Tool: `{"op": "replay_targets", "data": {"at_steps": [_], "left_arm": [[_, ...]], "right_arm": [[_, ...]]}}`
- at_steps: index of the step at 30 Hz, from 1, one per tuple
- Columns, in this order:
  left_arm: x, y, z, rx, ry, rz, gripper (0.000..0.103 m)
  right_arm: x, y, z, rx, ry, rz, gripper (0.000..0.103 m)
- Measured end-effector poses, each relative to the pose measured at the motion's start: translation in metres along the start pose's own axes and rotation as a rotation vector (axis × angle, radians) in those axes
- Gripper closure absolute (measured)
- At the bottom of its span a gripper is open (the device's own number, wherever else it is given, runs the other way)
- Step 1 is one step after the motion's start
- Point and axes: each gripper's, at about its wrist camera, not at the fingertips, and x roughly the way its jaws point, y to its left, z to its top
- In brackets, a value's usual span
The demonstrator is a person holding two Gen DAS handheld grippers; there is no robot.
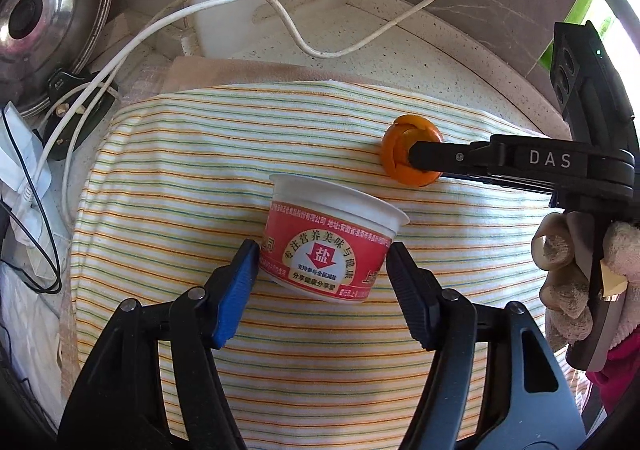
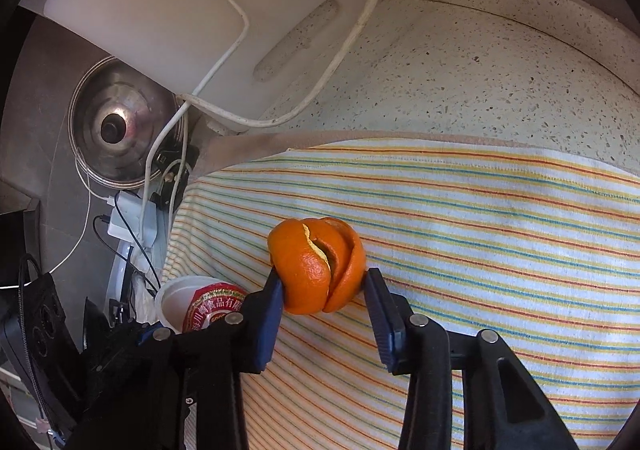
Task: Collect trash
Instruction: 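Lift the cup with the left tool while the right tool lifts the orange peel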
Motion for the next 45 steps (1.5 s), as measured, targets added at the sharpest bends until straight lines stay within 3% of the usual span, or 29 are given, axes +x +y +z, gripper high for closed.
{"op": "replay_targets", "data": {"at_steps": [14, 25, 37, 45], "left_arm": [[-0.034, 0.011, -0.019, -0.052, -0.058, 0.009, 0.036], [-0.070, 0.014, -0.051, -0.057, -0.108, 0.009, 0.036], [-0.128, 0.021, -0.110, -0.018, -0.164, 0.005, 0.036], [-0.175, 0.037, -0.166, 0.005, -0.203, 0.004, 0.036]], "right_arm": [[-0.027, 0.005, -0.015, -0.008, -0.042, -0.005, 0.070], [-0.062, 0.024, -0.048, -0.038, -0.070, 0.008, 0.072], [-0.106, 0.059, -0.118, -0.071, -0.106, -0.013, 0.072], [-0.130, 0.086, -0.177, -0.063, -0.136, -0.021, 0.073]]}}
